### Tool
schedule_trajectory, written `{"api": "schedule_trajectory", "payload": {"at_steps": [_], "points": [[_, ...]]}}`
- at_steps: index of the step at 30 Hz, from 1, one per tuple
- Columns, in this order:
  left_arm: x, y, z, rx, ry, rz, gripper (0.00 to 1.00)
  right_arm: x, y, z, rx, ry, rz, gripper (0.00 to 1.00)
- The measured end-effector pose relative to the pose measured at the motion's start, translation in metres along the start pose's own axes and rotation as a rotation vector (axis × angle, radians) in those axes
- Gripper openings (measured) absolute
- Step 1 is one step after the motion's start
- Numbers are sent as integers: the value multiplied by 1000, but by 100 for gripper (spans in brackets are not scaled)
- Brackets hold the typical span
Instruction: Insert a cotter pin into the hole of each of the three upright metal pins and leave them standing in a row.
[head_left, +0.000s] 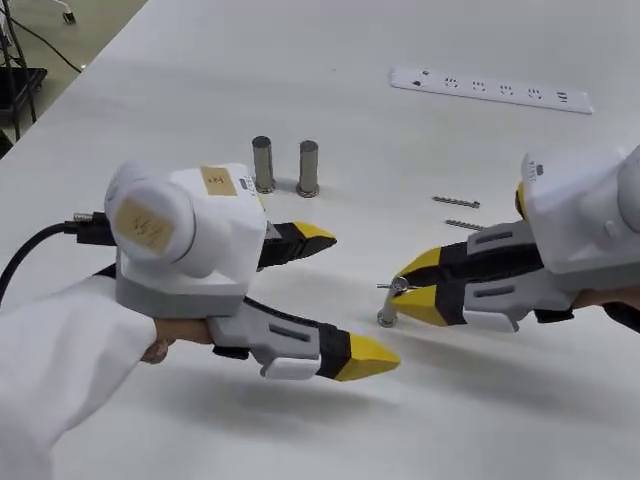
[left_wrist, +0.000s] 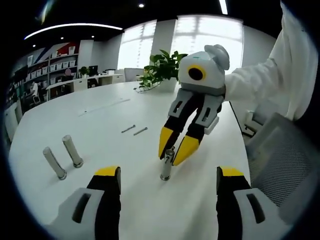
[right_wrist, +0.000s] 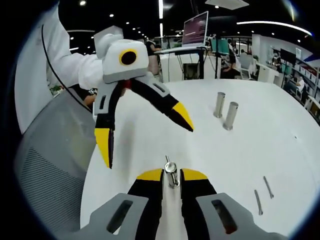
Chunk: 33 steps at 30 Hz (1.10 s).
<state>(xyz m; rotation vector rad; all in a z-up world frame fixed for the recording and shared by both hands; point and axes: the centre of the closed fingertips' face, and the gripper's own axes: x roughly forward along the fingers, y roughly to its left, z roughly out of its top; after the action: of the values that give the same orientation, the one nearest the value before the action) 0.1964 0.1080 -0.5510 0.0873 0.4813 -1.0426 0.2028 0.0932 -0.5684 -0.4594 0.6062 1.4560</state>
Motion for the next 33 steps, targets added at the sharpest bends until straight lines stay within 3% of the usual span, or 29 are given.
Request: {"api": "schedule_trajectory", "payload": {"at_steps": [7, 11, 18, 21, 33], "points": [[-1, -1, -2, 2, 13, 10, 83, 3, 0, 0, 0, 3, 1, 5], [-2, 5, -8, 8, 34, 39, 82, 3, 0, 0, -1, -1, 2, 5], [-7, 11, -10, -19, 26, 65, 82, 3, -2, 2, 4, -10, -5, 4], [-10, 19, -8, -21, 6, 99, 81, 3, -3, 3, 10, -10, -12, 4], [-18, 27, -8, -54, -6, 128, 81, 14, -32, 21, -31, -5, -41, 4]]}}
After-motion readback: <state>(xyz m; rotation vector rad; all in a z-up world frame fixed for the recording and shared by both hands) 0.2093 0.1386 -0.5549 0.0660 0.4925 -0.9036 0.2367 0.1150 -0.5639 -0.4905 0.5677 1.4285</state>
